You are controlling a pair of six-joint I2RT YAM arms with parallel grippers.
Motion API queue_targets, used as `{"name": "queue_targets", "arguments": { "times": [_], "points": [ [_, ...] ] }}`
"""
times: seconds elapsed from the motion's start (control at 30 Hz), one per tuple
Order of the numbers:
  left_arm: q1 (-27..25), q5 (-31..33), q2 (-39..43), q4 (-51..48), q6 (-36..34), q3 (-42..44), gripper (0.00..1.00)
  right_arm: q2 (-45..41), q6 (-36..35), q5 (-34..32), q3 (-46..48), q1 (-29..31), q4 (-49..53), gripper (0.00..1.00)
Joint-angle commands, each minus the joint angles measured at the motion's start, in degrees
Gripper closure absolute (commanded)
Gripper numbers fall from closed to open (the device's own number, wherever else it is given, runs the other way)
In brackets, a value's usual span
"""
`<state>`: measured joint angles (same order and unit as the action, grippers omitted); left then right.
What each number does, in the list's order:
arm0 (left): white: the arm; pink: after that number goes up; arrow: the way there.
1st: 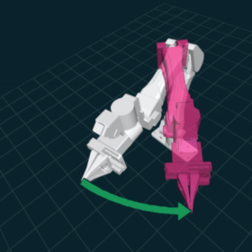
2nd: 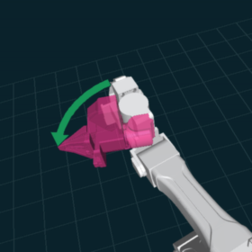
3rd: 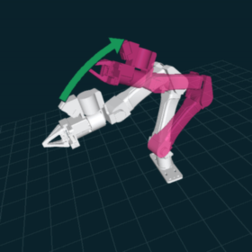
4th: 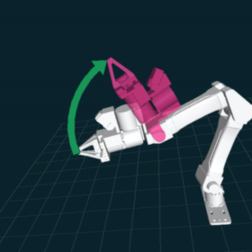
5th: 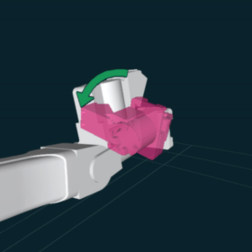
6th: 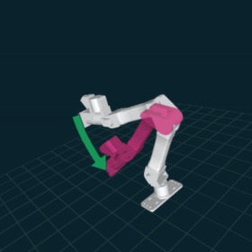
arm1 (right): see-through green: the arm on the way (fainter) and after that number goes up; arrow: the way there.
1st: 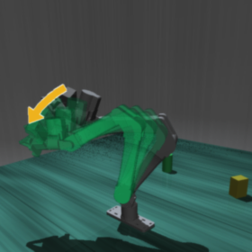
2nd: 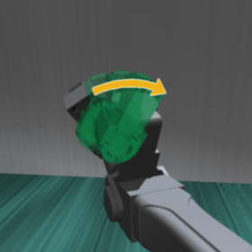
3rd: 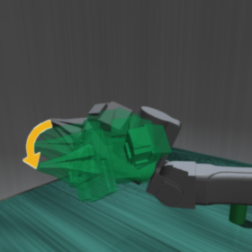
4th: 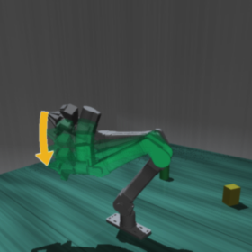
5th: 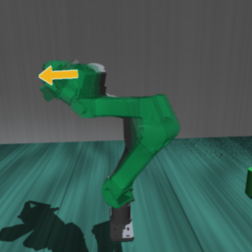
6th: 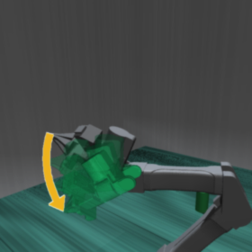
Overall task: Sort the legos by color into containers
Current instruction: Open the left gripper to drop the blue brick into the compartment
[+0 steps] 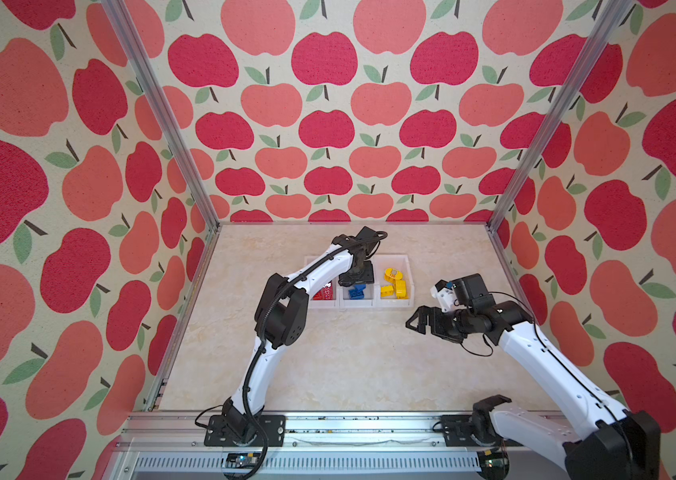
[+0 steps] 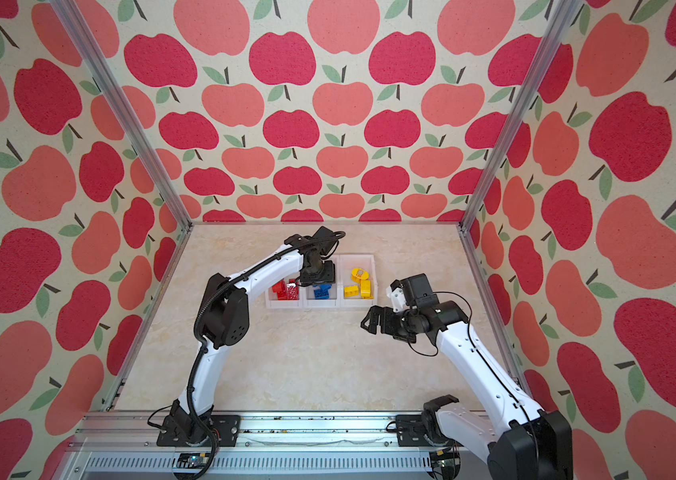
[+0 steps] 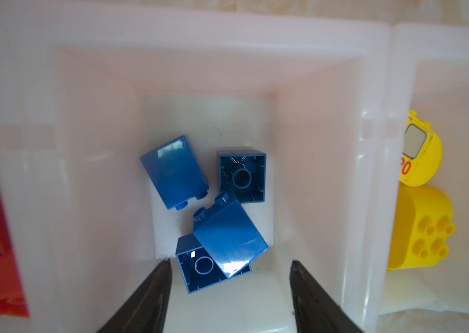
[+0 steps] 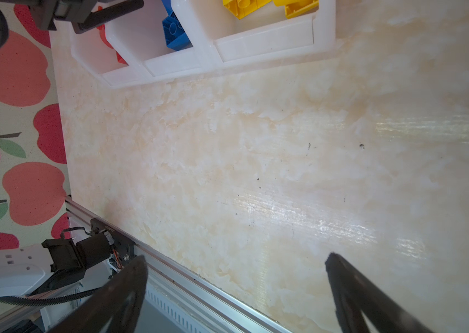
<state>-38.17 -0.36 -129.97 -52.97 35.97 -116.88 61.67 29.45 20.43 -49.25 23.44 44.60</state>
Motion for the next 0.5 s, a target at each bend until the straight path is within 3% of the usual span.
{"name": "queue_targets", "arguments": {
  "times": [0.0, 0.2, 0.47],
  "points": [
    [-0.6, 2.6, 5.4, -0.1, -2.0, 0.8, 0.29, 0.6, -1.1, -1.5, -2.5, -0.6, 0.6, 0.01],
    [-1.0, 6.3, 13.8, 2.4, -3.7, 7.8, 0.24, 1.4, -3.0, -3.0, -3.8, -2.0, 0.3, 0.01],
    [0.0, 12.5, 32.3, 11.1, -6.3, 28.5, 0.13, 3.4, -7.1, -5.6, -5.5, -6.3, -2.1, 0.01]
  ]
}}
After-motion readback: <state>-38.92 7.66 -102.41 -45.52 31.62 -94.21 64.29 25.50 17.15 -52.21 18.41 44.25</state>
